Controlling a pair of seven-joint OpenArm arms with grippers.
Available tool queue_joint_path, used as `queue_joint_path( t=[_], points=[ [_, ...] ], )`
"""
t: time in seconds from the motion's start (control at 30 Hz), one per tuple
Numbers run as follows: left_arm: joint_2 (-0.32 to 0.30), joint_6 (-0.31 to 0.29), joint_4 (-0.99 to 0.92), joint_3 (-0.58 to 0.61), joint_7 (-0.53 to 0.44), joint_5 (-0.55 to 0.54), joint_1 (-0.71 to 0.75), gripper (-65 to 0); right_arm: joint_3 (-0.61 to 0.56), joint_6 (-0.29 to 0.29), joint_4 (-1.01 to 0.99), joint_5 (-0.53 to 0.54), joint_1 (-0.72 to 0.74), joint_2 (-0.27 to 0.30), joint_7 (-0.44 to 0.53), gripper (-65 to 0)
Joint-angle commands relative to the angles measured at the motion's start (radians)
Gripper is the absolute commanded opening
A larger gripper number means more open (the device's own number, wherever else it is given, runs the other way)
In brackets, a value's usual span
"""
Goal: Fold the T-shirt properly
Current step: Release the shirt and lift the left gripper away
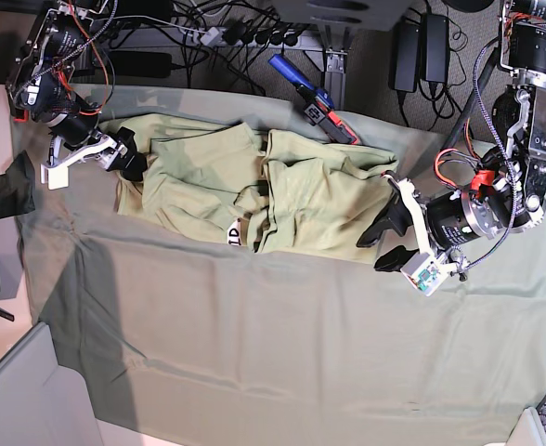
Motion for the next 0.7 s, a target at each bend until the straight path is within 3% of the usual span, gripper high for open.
queue_joint_path(
  t=[0.0,0.3,0.37,0.47,0.67],
  points=[
    [-0.005,-0.002,0.019,-0.002,-0.022,-0.017,-0.013,-34.5,0.004,0.079,0.013,0.006,0.008,0.014,0.015,-20.5],
    [-0.005,-0.001,0.019,-0.002,-0.022,-0.035,-0.013,-34.5,0.002,0.079,0.013,0.018,0.008,0.014,0.016,-22.5],
    [-0.005,-0.002,0.019,-0.002,-0.022,-0.036,-0.013,-34.5,0.002,0.079,0.013,0.029,0.008,0.014,0.024,-35.6],
    [-0.005,-0.001,0.019,-0.002,-0.022,-0.036,-0.013,-34.5,0.002,0.079,0.013,0.029,0.008,0.014,0.067,-63.2],
    [-0.005,-0.003,0.028,-0.05,-0.023,-0.169,-0.014,-34.5,0.003,0.079,0.013,-0.067,0.013,0.016,0.141,-65.0]
  ],
)
